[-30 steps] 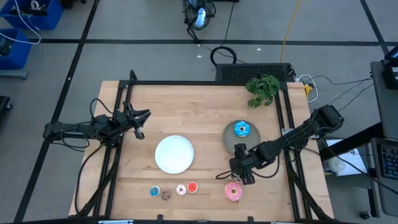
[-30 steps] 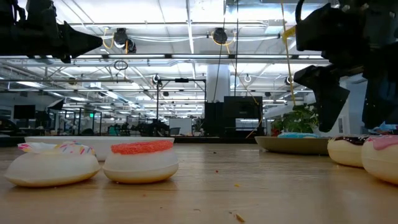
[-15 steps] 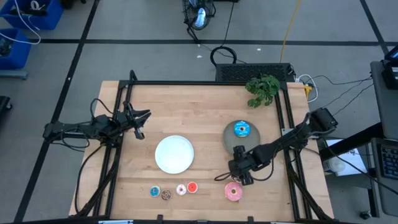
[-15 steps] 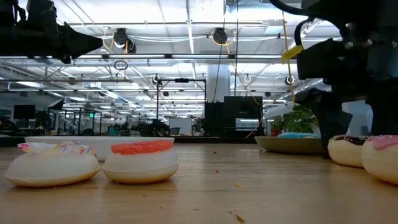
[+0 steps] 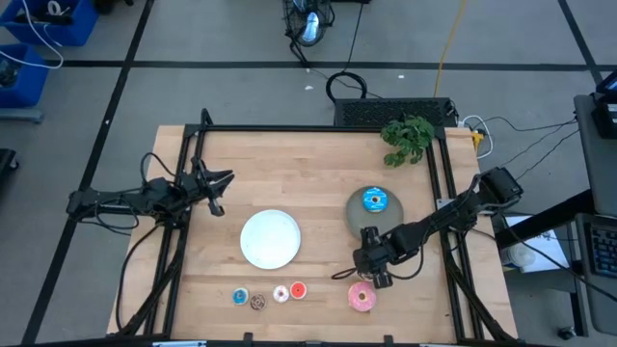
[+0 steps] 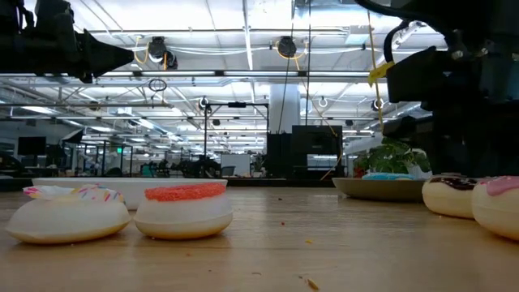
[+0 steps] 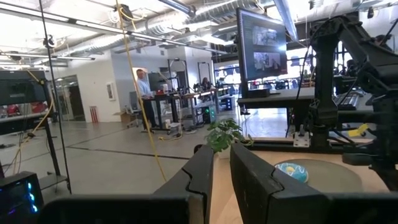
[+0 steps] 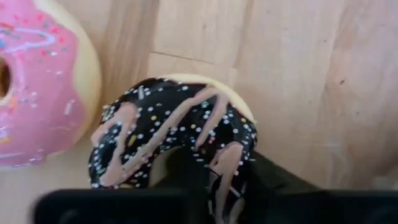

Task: Pick & Place donuts
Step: Put the large black donut on the gray plate

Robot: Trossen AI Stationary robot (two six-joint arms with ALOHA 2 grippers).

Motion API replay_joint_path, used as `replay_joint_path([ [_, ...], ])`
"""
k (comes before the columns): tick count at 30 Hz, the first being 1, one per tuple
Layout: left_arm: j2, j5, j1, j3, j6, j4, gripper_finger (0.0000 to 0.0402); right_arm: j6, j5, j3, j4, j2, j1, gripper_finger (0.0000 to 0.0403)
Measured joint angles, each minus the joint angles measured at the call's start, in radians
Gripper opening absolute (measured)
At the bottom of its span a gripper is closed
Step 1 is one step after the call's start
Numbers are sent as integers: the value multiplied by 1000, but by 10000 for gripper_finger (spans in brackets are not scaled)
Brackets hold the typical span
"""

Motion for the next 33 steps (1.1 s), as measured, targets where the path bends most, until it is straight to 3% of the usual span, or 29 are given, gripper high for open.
replay_joint_path([
  [3, 0, 0, 0, 0, -1, 0, 63, -9, 2, 22, -37, -18, -7, 13],
  [9, 0, 0, 0, 0, -11, -1, 63, -11, 32, 161, -196, -54, -25, 36],
  [22, 0, 0, 0, 0, -11, -2, 63, -125, 32, 528, -515, -61, -95, 19],
  [33, 0, 0, 0, 0, -4, -8, 63, -132, 30, 572, -616, -62, -181, 17],
])
